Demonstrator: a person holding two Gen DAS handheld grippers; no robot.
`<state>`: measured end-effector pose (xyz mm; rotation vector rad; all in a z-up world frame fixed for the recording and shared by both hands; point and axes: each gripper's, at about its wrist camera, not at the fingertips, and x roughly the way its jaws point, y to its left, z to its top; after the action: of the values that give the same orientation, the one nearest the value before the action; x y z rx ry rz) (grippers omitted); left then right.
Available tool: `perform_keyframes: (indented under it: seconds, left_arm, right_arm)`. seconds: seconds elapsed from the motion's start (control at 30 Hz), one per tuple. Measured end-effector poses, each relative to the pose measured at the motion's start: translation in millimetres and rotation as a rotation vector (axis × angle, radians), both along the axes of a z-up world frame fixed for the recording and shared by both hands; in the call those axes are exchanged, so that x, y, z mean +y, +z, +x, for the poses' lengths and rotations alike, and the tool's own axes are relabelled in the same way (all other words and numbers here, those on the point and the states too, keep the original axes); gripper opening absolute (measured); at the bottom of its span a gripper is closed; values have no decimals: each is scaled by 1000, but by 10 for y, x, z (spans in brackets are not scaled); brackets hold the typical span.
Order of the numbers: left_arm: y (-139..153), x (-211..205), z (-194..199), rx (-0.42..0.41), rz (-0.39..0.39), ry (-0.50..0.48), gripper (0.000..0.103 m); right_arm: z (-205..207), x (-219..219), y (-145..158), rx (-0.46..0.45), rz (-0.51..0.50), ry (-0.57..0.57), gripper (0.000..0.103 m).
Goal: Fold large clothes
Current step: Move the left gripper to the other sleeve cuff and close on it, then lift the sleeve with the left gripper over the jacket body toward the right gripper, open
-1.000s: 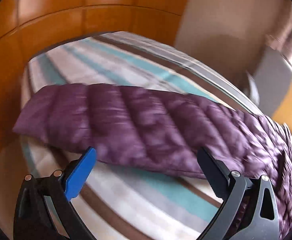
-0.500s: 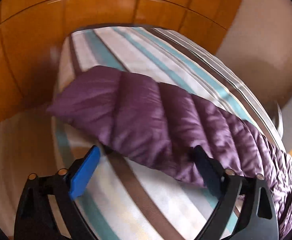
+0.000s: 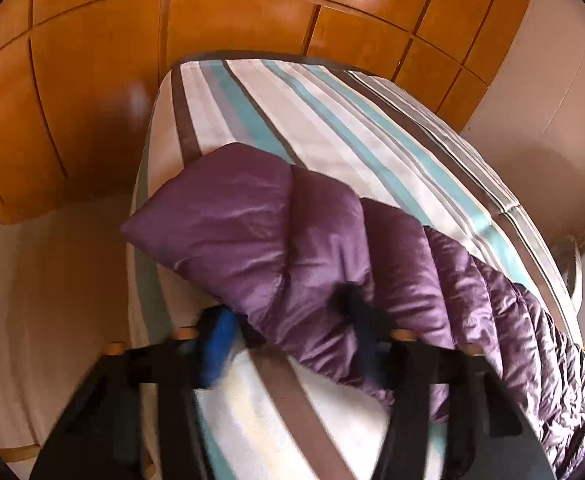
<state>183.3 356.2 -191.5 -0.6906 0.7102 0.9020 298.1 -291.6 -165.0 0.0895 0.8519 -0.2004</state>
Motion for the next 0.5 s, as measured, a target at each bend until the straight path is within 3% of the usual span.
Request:
perform_keyframes:
  seconds: [0.03,0.13,0.27,0.5]
  left_arm:
    - [-4,3,44,-18,-18,-11,19]
    - [87,-68,104,-29,11,-7,8]
    - [368,-324,197,-87,117,-50,6]
    - [789,-1140,478,-152,320,-308,6]
  right_arm:
    - [1,2,-1,-1,1,0,45]
    - [3,7,-5,-1,1,0,45]
    - [2,9,-9,0,-2,0,45]
    - [-5,-1,-1,-1,-1,1,45]
